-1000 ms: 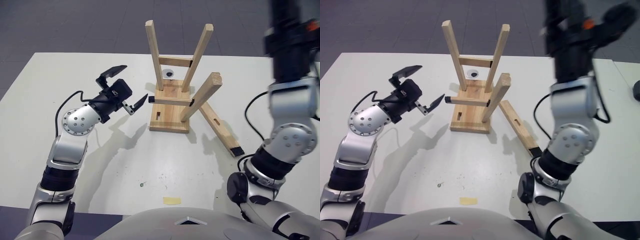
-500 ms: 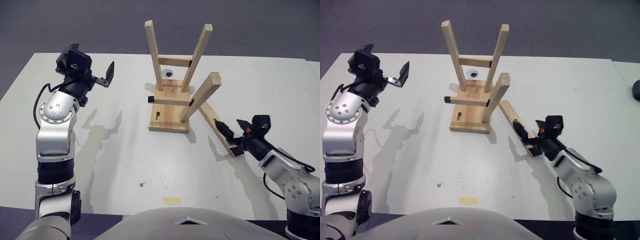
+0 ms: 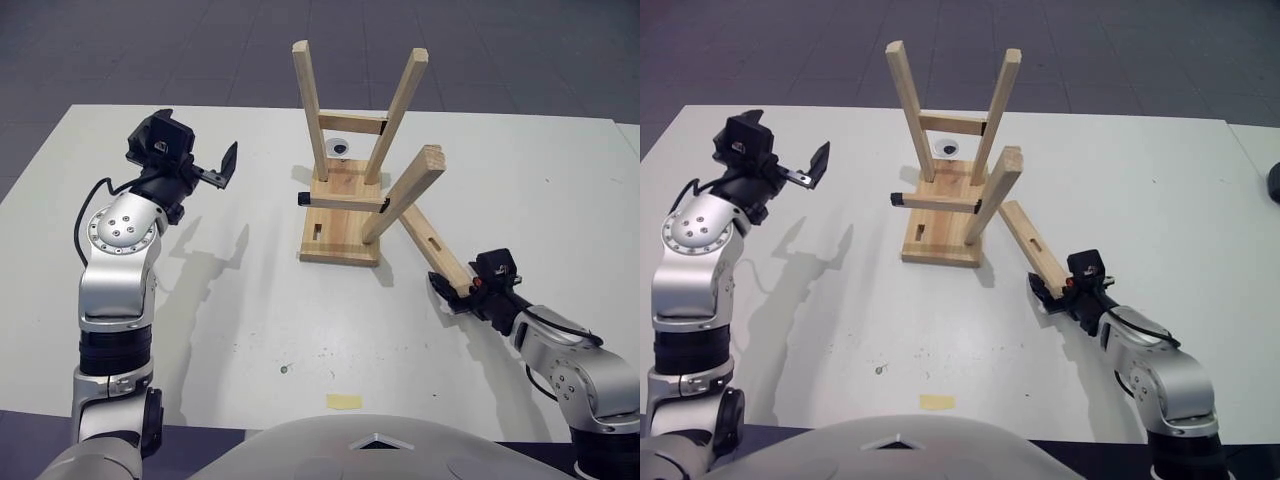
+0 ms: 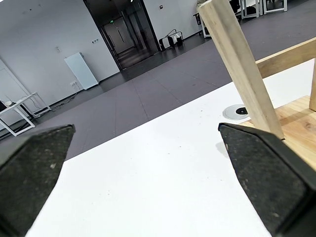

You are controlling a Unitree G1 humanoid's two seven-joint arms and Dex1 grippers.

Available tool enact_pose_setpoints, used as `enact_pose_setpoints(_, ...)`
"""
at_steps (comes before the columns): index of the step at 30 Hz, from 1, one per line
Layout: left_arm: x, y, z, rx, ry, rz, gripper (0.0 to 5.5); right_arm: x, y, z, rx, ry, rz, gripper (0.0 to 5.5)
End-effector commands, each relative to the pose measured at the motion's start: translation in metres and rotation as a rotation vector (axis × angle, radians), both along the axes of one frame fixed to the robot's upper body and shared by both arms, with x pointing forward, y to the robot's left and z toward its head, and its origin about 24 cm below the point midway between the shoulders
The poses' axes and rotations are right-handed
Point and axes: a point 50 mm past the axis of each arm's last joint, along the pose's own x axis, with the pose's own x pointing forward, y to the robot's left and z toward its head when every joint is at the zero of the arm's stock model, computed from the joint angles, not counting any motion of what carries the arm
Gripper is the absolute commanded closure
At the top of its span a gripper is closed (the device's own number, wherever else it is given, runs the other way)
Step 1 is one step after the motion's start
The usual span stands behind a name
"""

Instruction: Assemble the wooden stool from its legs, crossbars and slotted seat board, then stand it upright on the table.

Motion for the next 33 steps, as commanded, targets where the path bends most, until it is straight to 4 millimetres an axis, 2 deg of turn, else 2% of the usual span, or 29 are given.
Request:
enact_pose_setpoints(1, -0.002, -0.003, 0.0, 0.004, 0.01, -0.012, 0.1, 0.0, 0.0, -0.004, -0.02, 0.035, 0.035, 1.77)
enact_pose_setpoints(7, -0.01, 0.002, -0.008, 0.011, 0.027, 0.021, 0.1, -0.004, -0.005, -0.012, -0.035, 0.082, 0.045, 2.8)
enact_pose_setpoints(11, -0.009, 0.0, -0.006, -0.005, 0.024, 0.015, 0.1, -0.004, -0.004, -0.012, -0.038, 0.072, 0.052, 3.44)
enact_pose_setpoints(16, -0.002, 0.002, 0.01, -0.087, -0.004, 0.015, 0.1, 0.019, -0.009, 0.001, -0.069, -0.134, -0.069, 3.45)
enact_pose_setpoints(19, 0.007, 0.001, 0.038, -0.293, -0.036, -0.011, 0.1, 0.042, -0.014, 0.03, -0.111, -0.389, -0.191, 3.45)
enact_pose_setpoints(23, 0.012, -0.007, 0.073, -0.566, -0.024, -0.161, 0.1, 0.059, -0.012, 0.082, -0.181, -0.745, -0.252, 3.45)
enact_pose_setpoints(25, 0.01, -0.018, 0.087, -0.645, -0.007, -0.283, 0.1, 0.065, 0.001, 0.11, -0.189, -0.921, -0.193, 3.45)
enact_pose_setpoints(27, 0.007, -0.029, 0.099, -0.719, 0.013, -0.406, 0.1, 0.067, 0.015, 0.131, -0.189, -1.045, -0.122, 3.45)
enact_pose_setpoints(30, 0.0, -0.05, 0.114, -0.839, 0.053, -0.614, 0.1, 0.064, 0.041, 0.154, -0.163, -1.184, 0.021, 3.45)
enact_pose_setpoints(33, -0.007, -0.064, 0.122, -0.927, 0.083, -0.725, 0.1, 0.057, 0.066, 0.165, -0.128, -1.253, 0.176, 3.45)
